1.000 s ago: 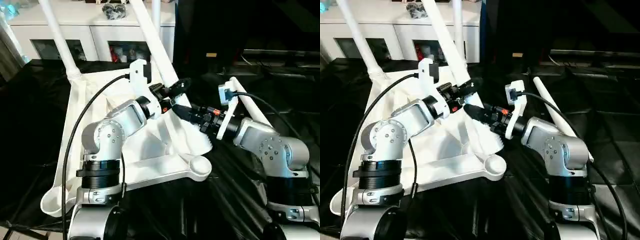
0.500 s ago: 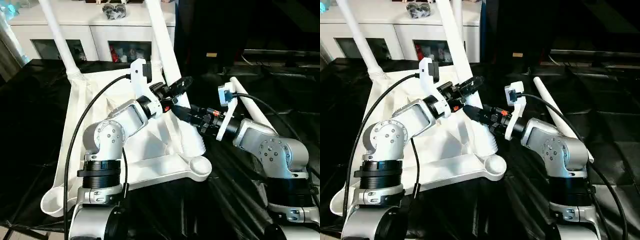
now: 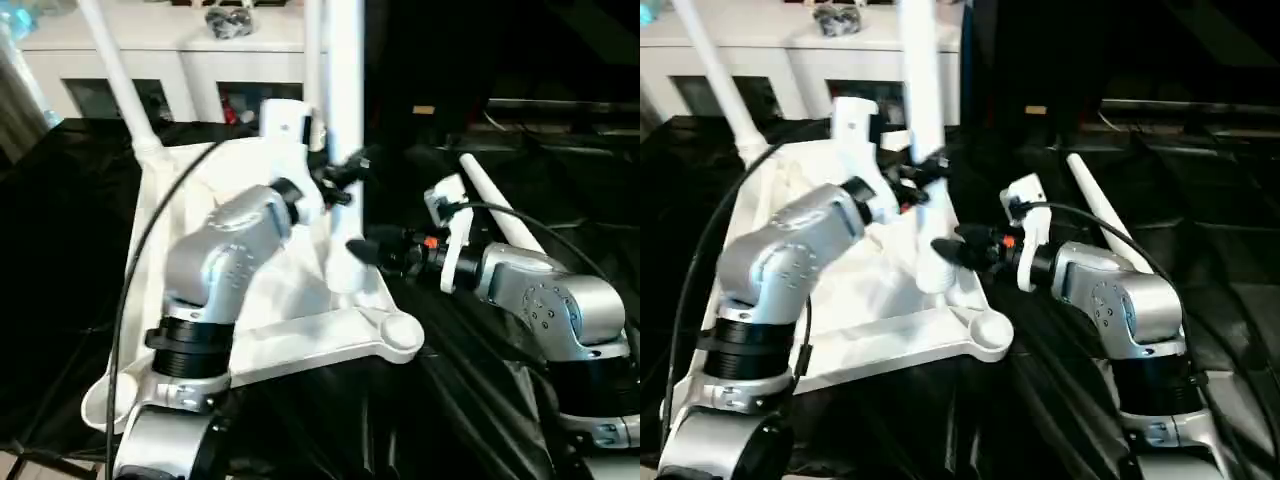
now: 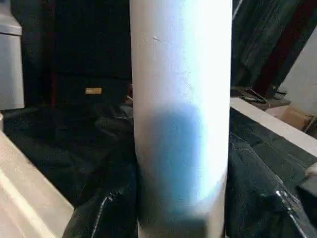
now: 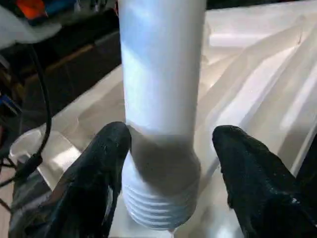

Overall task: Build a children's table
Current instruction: Pick table leg

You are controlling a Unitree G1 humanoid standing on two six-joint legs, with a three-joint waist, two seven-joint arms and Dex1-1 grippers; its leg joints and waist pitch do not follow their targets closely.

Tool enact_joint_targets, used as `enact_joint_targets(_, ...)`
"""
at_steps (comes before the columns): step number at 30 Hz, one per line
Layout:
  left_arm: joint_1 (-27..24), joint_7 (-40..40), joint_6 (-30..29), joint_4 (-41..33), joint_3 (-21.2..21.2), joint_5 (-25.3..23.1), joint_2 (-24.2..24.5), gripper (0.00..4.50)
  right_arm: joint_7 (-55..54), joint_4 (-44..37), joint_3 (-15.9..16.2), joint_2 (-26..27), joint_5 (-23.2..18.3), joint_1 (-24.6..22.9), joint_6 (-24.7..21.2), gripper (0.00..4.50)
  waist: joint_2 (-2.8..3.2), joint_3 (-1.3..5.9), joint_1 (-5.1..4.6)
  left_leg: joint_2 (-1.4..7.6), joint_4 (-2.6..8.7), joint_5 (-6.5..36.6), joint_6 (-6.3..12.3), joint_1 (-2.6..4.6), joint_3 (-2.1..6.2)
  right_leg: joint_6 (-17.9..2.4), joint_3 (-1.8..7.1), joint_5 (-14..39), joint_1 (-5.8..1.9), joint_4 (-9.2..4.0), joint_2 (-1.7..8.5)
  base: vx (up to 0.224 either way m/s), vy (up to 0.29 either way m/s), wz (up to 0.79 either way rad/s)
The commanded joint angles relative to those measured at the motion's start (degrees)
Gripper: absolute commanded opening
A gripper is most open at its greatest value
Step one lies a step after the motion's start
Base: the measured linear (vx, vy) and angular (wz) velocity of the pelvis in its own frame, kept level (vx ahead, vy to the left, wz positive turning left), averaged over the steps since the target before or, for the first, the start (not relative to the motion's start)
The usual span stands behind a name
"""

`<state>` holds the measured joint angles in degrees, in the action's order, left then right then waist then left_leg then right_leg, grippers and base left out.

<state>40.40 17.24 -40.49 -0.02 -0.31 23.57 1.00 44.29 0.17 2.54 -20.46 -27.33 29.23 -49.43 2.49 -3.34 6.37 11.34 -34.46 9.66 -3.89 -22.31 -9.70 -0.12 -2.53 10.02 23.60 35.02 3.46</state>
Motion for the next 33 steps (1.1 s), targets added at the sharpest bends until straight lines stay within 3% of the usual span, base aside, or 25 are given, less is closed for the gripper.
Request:
enact_joint_targets(1,0.6,1.4,1.5,-1.7,-1.8,-1.1,0.4,1.88,0.1,0.0,0.7,-0.4,0.5,0.3,-0.1,3.00,-1.37,4.46,-0.11,0.84,3.17,6.8,1.29,0.63,0.08,-8.1,1.81,13.9,-3.29,-4.46,3.35,0.000,0.000,0.00)
enact_joint_targets(14,-1.4,5.2,2.2,-3.6,-7.2,-2.8,2.4,1.88,0.7,2.5,2.9,-0.2,1.8,1.5,1.3,3.00,-1.39,4.48,-0.22,0.90,3.11,7.0,1.27,0.66,0.02,-8.3,1.82,14.2,-3.21,-4.36,3.38,0.000,0.000,0.00)
enact_joint_targets(33,-1.9,7.9,0.3,-5.2,-7.9,-0.9,2.8,1.88,3.2,3.4,5.0,-0.8,2.0,1.5,2.8,3.00,-1.36,4.52,-0.21,0.88,3.01,6.4,1.62,0.61,0.00,-8.9,1.83,13.0,-3.29,-4.22,3.31,0.000,0.000,0.00)
